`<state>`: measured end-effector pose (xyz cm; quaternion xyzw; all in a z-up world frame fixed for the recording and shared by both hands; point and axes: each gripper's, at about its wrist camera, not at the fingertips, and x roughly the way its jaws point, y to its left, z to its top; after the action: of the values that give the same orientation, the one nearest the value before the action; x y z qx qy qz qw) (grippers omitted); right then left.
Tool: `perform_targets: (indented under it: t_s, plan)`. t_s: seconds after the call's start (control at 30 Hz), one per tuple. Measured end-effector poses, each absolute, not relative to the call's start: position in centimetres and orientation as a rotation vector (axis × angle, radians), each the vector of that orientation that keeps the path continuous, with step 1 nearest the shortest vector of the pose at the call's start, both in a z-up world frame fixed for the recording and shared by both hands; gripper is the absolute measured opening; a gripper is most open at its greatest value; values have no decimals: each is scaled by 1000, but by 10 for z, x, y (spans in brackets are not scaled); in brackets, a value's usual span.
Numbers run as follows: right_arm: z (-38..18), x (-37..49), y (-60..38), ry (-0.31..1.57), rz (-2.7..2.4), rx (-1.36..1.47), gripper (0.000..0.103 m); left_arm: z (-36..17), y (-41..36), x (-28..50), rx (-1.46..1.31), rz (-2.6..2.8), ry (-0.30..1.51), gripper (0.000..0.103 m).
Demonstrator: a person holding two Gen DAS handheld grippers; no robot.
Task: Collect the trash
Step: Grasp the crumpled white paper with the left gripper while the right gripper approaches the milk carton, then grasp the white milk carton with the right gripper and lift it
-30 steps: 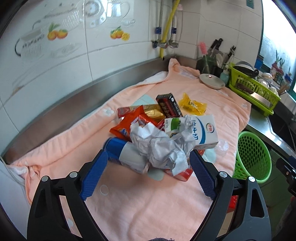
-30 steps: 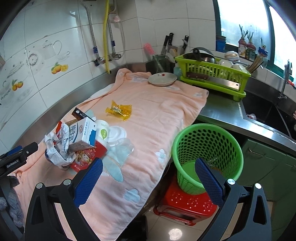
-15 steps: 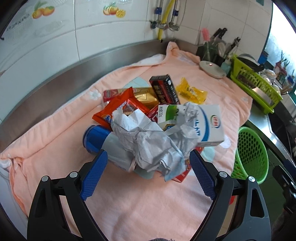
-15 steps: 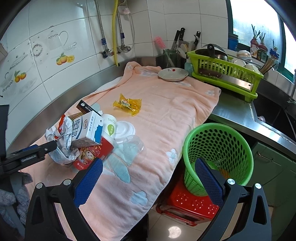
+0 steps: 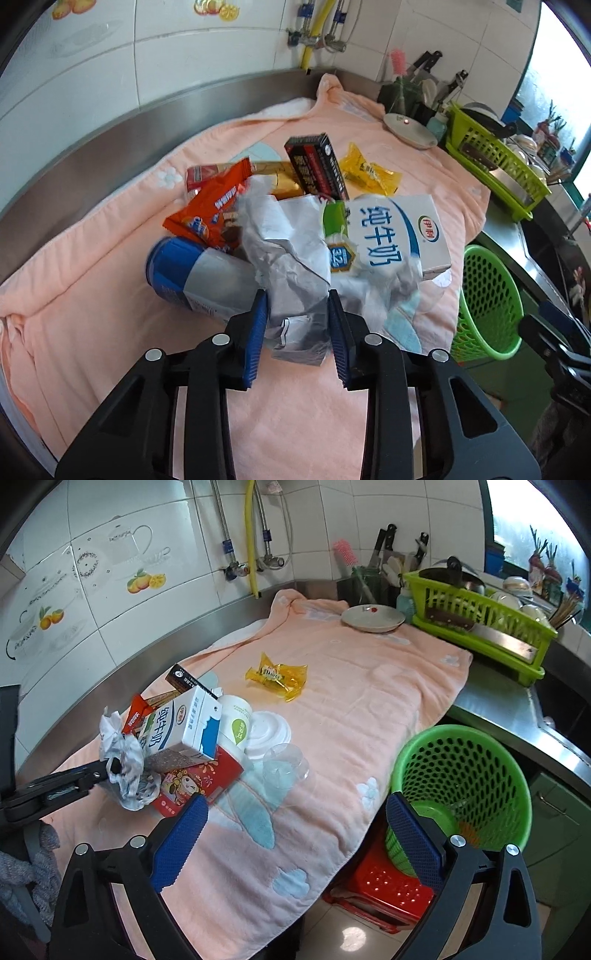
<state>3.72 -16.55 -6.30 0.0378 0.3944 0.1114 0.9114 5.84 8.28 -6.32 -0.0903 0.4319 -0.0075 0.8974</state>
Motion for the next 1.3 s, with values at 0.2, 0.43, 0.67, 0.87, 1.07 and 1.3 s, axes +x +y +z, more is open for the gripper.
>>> perform_targets:
  t_s: [0.2,0.43,0.67,0.87,1.07,1.3]
  plan:
    - [-76,57,-157,865,282,83,82,-51,84,47,-157,-20,850,27]
    - [-69,70,-133,855,389,33,77,-40,101,36,-178,0,821,25]
    - [-61,83,-110,847,546,-83,78,-35,113,34,-182,23,805,24]
    - [-57,93,-82,865,741,-231,83,-35,125,31,-201,52,809,24]
    - [-59,101,-52,850,844,-388,85,-28,140,27,-213,76,791,24]
    - [-64,114,-19,863,952,-569,86,-27,155,20,-236,106,785,24]
